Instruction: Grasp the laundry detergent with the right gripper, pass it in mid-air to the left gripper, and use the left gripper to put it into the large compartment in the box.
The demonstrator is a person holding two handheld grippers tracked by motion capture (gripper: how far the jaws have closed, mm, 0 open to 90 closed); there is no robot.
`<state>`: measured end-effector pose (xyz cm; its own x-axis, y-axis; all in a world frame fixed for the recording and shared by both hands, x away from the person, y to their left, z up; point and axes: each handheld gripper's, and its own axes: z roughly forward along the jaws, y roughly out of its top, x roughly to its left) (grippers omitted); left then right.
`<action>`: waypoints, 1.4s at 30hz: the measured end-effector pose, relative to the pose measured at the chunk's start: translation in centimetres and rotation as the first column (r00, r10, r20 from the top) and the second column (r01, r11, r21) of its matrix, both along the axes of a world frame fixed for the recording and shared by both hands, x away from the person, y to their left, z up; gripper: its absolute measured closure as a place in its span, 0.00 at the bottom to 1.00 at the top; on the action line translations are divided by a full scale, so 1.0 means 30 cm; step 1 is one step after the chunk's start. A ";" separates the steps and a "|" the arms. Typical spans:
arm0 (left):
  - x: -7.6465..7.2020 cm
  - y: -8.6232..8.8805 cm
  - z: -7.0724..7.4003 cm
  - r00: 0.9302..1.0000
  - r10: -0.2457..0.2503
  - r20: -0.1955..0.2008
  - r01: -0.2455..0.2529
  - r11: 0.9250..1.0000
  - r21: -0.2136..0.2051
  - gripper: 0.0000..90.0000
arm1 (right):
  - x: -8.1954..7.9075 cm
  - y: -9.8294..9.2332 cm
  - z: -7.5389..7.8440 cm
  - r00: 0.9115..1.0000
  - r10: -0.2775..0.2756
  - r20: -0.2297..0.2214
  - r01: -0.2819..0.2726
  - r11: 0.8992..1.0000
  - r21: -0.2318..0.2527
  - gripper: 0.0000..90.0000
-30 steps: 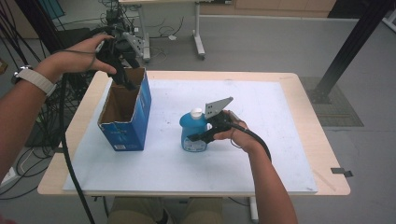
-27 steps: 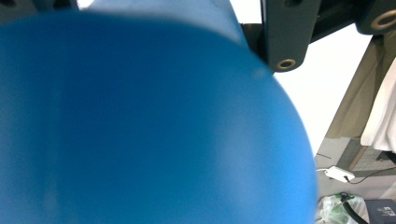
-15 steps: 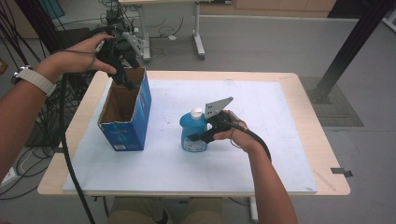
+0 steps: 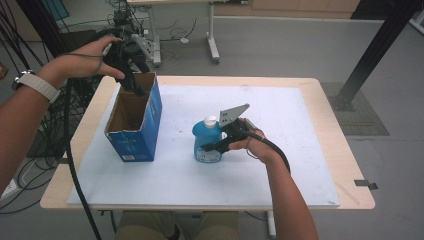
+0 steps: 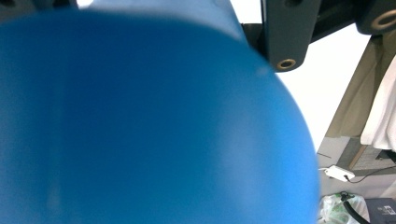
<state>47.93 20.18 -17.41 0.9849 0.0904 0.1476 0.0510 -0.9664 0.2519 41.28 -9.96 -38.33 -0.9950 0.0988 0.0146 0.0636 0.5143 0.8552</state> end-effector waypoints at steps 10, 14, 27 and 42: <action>0.001 -0.006 0.002 1.000 -0.001 0.000 0.001 1.000 -0.003 0.12 | 0.001 0.000 0.000 1.000 0.001 0.000 -0.001 1.000 -0.001 0.48; -0.001 -0.008 0.001 1.000 -0.001 0.002 0.001 1.000 -0.001 0.12 | 0.001 0.001 0.001 1.000 0.000 0.000 0.000 1.000 -0.003 0.47; -0.002 -0.004 0.003 1.000 0.006 -0.001 -0.006 1.000 -0.007 0.12 | 0.003 0.001 0.001 1.000 0.001 -0.005 -0.001 1.000 -0.004 0.47; -0.003 0.000 0.005 1.000 0.002 0.004 -0.002 1.000 -0.004 0.12 | 0.003 0.003 0.003 1.000 0.003 -0.004 -0.003 1.000 -0.009 0.47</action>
